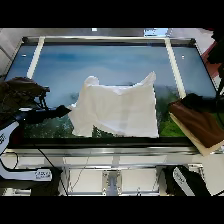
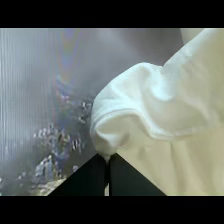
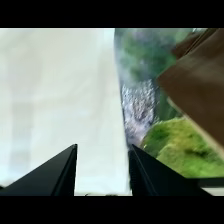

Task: Fold the shirts.

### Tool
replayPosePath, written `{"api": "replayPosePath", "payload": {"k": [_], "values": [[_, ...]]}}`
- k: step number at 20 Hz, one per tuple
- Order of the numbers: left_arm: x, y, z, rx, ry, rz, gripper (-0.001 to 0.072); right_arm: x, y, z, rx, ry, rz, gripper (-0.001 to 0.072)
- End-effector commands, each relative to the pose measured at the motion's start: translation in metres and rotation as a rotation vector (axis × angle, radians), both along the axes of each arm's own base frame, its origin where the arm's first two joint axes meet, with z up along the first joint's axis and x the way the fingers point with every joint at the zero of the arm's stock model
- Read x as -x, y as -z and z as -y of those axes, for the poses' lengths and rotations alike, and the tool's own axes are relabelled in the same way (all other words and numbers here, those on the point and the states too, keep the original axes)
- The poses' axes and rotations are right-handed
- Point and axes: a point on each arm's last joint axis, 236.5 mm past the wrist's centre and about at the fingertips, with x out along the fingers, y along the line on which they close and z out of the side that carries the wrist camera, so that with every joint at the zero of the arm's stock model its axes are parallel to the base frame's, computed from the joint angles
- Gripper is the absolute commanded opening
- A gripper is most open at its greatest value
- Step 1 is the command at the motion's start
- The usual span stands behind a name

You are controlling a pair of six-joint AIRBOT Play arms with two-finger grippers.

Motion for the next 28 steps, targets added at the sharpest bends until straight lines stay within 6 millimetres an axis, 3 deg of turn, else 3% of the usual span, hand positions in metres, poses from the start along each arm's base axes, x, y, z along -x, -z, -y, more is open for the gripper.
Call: {"api": "replayPosePath", "payload": {"k": [1,4,7,11,14,18,23,24,26,28], "values": [[-0.001,-0.003,0.006,0.021,0.001,0.003,0.0015,0.04,0.054,-0.036,-0.198,0.028,-0.23,0.0387],[0.003,-0.006,0.012,0.045,0.023,-0.002,0.0015,0.091,0.12,-0.08,-0.437,0.116,-0.481,0.0387],[0.006,-0.008,0.017,0.065,0.044,-0.005,0.0015,0.111,0.153,-0.118,-0.667,0.248,-0.584,0.0388],[0.008,-0.01,0.02,0.075,0.053,-0.007,0.0015,0.121,0.191,-0.122,-0.726,0.41,-0.61,0.0388],[0.009,-0.011,0.021,0.082,0.06,-0.008,0.0015,0.108,0.216,-0.103,-0.691,0.545,-0.526,0.0388],[0.009,-0.011,0.022,0.084,0.061,-0.009,0.0015,0.076,0.221,-0.073,-0.662,0.671,-0.364,0.0388],[0.011,-0.012,0.024,0.093,0.07,-0.011,0.0015,0.065,0.223,-0.057,-0.629,0.713,-0.299,0.0377],[0.012,-0.013,0.025,0.099,0.075,-0.012,0.0015,0.065,0.223,-0.056,-0.627,0.716,-0.296,0.0336],[0.012,-0.016,0.027,0.112,0.077,-0.01,0.0015,0.061,0.221,-0.056,-0.643,0.725,-0.284,0.0046],[0.003,-0.041,0.035,0.169,0.097,0.04,0.0015,0.043,0.204,-0.062,-0.689,0.652,-0.196,0.0036]]}}
